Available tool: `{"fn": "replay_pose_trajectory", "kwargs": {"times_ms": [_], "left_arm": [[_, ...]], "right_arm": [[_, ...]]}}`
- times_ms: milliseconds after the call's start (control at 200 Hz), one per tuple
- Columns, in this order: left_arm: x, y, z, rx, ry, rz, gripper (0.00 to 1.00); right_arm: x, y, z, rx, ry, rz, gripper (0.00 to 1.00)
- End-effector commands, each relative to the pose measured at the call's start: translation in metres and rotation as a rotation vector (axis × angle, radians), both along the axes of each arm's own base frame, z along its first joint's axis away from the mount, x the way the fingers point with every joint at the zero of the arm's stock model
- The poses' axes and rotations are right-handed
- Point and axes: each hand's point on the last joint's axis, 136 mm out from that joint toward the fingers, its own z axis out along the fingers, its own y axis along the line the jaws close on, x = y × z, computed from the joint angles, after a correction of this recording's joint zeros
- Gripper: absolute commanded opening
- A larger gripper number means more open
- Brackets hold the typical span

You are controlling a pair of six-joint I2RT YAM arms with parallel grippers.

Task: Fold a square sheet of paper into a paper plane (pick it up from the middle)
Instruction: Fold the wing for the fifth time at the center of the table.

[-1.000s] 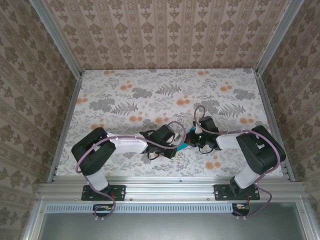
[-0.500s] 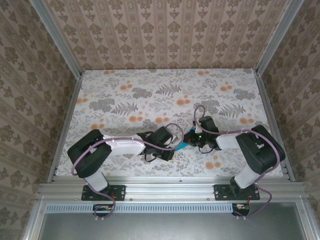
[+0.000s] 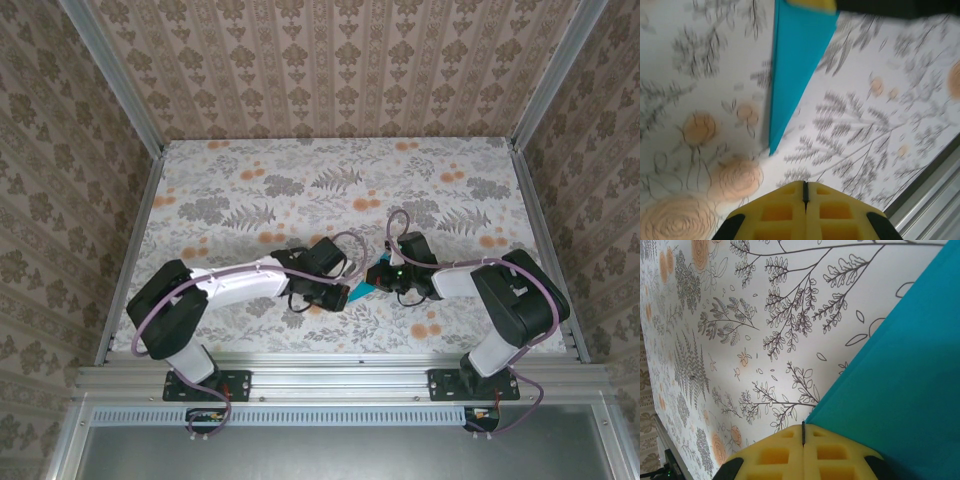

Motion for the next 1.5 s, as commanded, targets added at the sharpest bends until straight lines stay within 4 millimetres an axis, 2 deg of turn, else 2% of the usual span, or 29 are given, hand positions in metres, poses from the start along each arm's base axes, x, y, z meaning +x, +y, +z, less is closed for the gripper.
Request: {"fn": "replay_pose_trajectory", "kwargs": {"times_ms": [0, 225, 470, 710, 1020, 1140, 1240, 1410, 1495], "left_arm": [[0.01, -0.017, 0.003, -0.05, 0.023, -0.002, 0.0], [0.025, -0.036, -0.006, -0.078, 0.04, -0.007, 0.0], [0.024, -0.036, -0.025, -0.068, 0.082, 0.0, 0.0], [0.014, -0.022, -0.046, -0.026, 0.122, 0.011, 0.0], [-0.002, -0.001, -0.064, -0.01, 0.17, 0.037, 0.0], [-0.004, -0.001, -0.056, -0.032, 0.163, 0.036, 0.0], [0.0, -0.007, -0.039, -0.067, 0.14, 0.034, 0.0], [0.013, -0.024, 0.002, -0.121, 0.058, 0.015, 0.0], [0.022, -0.027, 0.017, -0.115, 0.008, 0.004, 0.06]], "right_arm": [[-0.039, -0.04, -0.06, -0.221, 0.174, -0.045, 0.0], [-0.039, -0.039, -0.06, -0.216, 0.17, -0.04, 0.0], [-0.038, -0.038, -0.06, -0.213, 0.169, -0.036, 0.0], [-0.039, -0.038, -0.06, -0.215, 0.171, -0.031, 0.0], [-0.039, -0.037, -0.058, -0.214, 0.166, -0.022, 0.0], [-0.037, -0.033, -0.054, -0.201, 0.156, -0.007, 0.0], [-0.034, -0.029, -0.047, -0.183, 0.144, 0.011, 0.0], [-0.023, -0.016, -0.016, -0.124, 0.094, 0.038, 0.06], [-0.017, -0.011, 0.002, -0.096, 0.071, 0.048, 0.11]]}}
